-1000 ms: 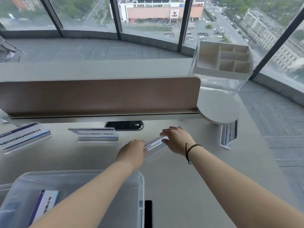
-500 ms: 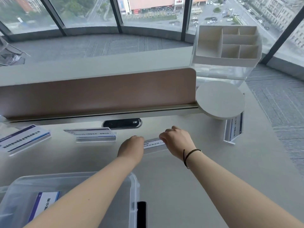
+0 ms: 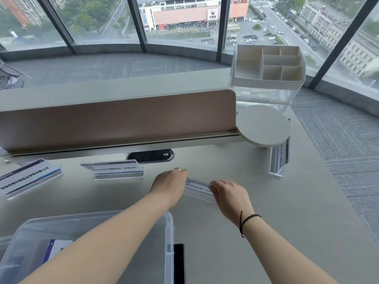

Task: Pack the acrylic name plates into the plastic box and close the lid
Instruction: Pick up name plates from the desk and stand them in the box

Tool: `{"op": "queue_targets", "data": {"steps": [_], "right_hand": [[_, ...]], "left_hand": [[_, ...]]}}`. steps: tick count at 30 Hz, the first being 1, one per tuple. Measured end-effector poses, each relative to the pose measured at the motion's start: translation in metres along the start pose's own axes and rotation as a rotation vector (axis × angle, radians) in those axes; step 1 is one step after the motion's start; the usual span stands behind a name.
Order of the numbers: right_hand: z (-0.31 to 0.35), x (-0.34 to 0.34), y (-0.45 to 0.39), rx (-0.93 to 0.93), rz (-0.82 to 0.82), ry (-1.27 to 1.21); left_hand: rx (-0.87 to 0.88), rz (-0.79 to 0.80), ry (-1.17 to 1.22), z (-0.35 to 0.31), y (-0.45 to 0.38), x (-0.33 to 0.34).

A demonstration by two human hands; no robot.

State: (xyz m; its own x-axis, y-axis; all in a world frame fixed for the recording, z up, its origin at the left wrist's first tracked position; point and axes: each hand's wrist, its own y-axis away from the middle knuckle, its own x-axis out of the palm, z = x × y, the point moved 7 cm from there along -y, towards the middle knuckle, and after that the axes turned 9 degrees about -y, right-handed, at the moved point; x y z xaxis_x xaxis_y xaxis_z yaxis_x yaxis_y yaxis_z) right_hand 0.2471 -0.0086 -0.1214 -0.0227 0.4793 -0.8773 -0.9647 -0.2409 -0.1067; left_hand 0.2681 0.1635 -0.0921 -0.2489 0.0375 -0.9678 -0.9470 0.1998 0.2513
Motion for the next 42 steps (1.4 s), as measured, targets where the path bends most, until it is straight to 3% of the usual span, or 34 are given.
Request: {"op": "queue_targets", "data": {"steps": [6, 12, 20, 25, 31, 38, 42], "right_hand": [[0.032, -0.047, 0.013, -0.065, -0.041, 0.056], [0.12, -0.118, 0.015, -0.176, -0.053, 0.096], [0.265, -0.142, 0.037, -0.258, 0.047, 0.047], [0.314, -0.081, 0.064, -0.174, 0.127, -0.107], [0.333, 0.026, 0.097, 0.009, 0.261, -0.147], [0.347, 0.118, 0.116, 0.223, 0.356, -0.069], [0.359, 0.154, 0.124, 0.34, 0.396, -0.105]], "left_hand": [[0.221, -0.253, -0.185, -0.009, 0.023, -0.06], [0.368, -0.439, -0.019, 0.024, 0.076, -0.142], [0.409, -0.374, 0.207, 0.113, 0.157, -0.202], [0.241, -0.394, 0.351, 0.205, 0.209, -0.162], [-0.063, -0.22, 0.303, 0.307, 0.266, -0.04], [-0.123, -0.038, 0.209, 0.322, 0.301, 0.054], [-0.178, -0.072, 0.363, 0.321, 0.312, 0.073]]}}
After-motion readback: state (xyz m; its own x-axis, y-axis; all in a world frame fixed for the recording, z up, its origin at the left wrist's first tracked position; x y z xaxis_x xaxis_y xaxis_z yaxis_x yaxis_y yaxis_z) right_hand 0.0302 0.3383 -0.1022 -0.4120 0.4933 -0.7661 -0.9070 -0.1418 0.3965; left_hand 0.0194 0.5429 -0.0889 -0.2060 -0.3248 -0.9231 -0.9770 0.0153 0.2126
